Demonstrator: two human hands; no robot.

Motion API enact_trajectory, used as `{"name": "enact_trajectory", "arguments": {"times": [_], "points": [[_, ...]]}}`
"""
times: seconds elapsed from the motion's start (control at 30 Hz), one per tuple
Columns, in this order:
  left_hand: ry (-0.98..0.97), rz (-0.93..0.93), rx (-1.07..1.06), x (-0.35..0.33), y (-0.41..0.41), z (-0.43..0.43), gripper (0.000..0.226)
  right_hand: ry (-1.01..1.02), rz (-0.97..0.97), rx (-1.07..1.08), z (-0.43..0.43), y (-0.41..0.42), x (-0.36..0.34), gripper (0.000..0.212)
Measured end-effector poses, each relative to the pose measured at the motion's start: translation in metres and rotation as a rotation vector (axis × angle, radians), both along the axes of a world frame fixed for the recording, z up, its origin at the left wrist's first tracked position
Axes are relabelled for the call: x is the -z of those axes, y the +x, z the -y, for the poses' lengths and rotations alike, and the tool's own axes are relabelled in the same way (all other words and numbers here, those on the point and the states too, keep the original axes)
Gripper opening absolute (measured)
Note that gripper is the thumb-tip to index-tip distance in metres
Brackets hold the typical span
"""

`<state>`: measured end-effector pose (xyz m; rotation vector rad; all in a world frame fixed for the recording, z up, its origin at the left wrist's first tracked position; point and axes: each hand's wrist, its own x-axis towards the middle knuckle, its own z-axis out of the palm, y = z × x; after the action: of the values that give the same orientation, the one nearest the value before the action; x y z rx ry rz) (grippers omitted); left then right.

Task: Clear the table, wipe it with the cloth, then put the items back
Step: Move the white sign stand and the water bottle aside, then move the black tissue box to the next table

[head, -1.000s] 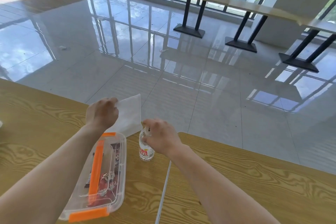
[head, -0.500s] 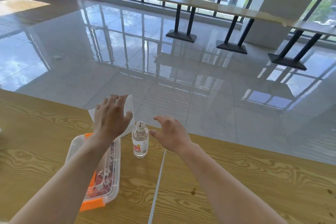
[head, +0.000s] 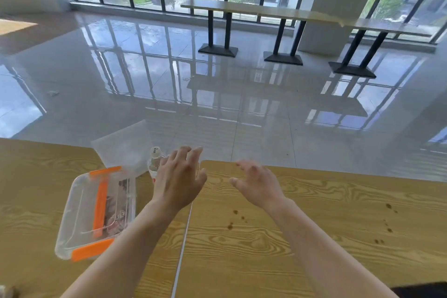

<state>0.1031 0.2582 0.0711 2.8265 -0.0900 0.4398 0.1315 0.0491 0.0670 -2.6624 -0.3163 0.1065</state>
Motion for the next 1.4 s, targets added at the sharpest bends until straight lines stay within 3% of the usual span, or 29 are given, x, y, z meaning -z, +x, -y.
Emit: {"name": "enact_trajectory", "arguments": {"times": [0.57,0.87,1.2,1.4], "points": [[-0.059,-0.215,0.275,0.050,-0.046,0.226,0.055,-0.045,-0.151,0.325,0.243,-0.098,0.034,0.054],[-0.129,-0.472,0.445,0.095,-0.096,0.345,0.054,-0.073,-0.237,0.527,0.360,-0.149,0.055,0.054],[-0.304,-0.810,0.311,0.119,-0.125,0.437,0.070,-0.196,-0.359,0.714,0.443,-0.186,0.093,0.072],[-0.327,-0.897,0.217,0.130,-0.137,0.461,0.081,-0.228,-0.463,0.725,0.460,-0.193,0.113,0.073]]}}
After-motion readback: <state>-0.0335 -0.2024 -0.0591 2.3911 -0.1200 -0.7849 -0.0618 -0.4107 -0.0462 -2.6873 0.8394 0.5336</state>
